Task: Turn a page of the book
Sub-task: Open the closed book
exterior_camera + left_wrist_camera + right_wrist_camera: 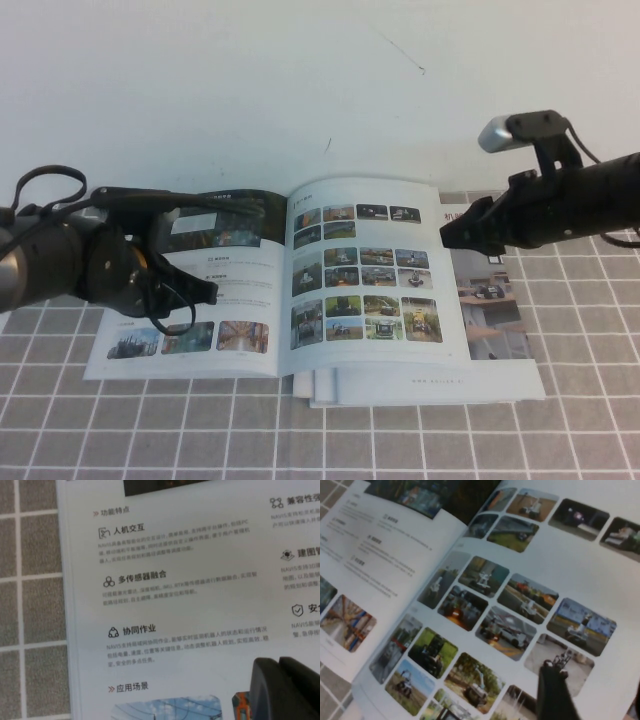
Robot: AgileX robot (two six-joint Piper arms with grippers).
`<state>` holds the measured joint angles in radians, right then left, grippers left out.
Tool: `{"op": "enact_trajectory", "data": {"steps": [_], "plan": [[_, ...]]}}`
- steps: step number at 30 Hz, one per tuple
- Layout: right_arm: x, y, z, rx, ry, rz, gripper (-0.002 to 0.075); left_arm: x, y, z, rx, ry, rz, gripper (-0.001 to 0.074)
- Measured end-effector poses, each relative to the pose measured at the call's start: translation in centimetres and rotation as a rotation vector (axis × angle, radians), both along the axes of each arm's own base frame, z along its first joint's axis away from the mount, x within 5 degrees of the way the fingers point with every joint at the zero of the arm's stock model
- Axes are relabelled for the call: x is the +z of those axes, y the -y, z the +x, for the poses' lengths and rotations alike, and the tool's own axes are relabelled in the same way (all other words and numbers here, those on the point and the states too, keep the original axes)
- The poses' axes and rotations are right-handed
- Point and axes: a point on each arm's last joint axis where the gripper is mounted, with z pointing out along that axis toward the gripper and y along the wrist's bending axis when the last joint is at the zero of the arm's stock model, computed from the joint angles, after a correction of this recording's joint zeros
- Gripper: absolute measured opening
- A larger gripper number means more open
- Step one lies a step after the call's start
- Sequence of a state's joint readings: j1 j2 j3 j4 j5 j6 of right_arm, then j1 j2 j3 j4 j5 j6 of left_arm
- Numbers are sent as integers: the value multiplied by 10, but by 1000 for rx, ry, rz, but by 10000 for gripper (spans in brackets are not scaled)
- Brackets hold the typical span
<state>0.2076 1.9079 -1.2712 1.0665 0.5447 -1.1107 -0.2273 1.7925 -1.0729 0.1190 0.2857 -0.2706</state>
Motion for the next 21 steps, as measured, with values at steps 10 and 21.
{"op": "enact_trajectory", "data": {"steps": [10,21], "plan": [[-52,-6,21,-34,-123,28,354,-23,1,3,5,-61,10,-4],[-72,-6,23,-42,-159,15,355,-35,2,6,30,-70,-10,-4]]}}
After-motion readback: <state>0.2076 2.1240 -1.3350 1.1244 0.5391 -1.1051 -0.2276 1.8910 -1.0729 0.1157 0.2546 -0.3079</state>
